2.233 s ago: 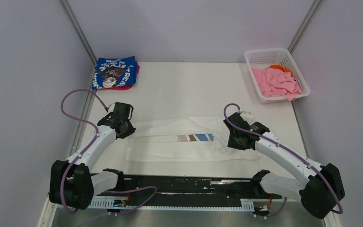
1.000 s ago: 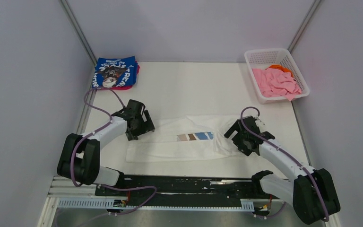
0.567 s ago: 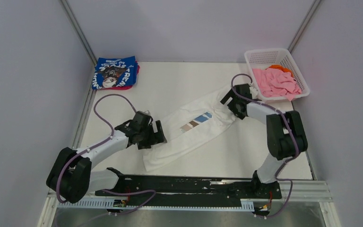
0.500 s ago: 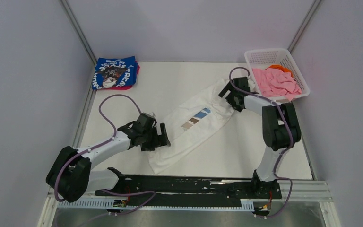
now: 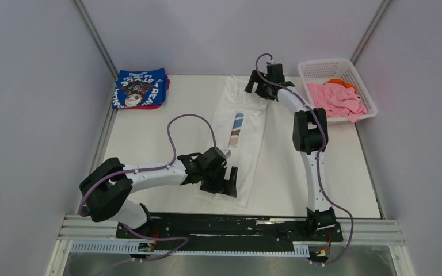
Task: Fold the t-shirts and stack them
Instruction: Rotate the tshirt 90 degrees, then grab the bottom of the folded rectangular tshirt with both arms
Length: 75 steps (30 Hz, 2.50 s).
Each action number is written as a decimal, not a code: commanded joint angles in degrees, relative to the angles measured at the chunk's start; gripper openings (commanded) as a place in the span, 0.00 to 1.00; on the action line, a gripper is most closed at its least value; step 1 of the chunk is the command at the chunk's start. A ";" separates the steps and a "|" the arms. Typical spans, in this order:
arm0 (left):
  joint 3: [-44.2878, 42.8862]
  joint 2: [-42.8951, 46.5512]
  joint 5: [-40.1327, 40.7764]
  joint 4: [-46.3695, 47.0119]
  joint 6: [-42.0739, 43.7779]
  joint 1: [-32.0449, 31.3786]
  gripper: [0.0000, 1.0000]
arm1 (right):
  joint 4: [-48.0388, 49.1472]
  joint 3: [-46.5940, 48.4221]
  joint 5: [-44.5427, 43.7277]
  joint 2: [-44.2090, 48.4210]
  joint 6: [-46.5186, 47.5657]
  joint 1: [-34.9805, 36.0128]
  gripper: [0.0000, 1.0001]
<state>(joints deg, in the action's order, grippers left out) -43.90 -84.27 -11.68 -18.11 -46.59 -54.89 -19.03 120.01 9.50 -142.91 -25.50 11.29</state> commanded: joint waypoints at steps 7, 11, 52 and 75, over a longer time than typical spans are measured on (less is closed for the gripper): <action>-0.61 7.65 4.67 -10.21 0.34 -3.93 1.00 | -4.94 11.08 -6.52 -3.15 12.59 0.48 1.00; 0.29 13.23 5.73 -13.77 0.58 -3.92 1.00 | -4.66 11.55 -7.75 2.43 15.73 0.46 1.00; 4.48 6.56 18.62 -14.94 -2.10 2.42 0.43 | -13.29 -80.19 -8.96 69.37 -19.02 47.85 0.74; 7.28 15.47 20.61 -23.23 -3.64 2.47 0.00 | -12.11 -86.22 -6.11 65.43 -27.09 51.56 0.00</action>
<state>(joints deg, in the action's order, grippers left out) -38.15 -73.19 7.70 -38.15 -49.43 -52.47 -30.35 37.15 3.60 -78.56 -51.40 62.17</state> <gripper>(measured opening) 0.009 0.009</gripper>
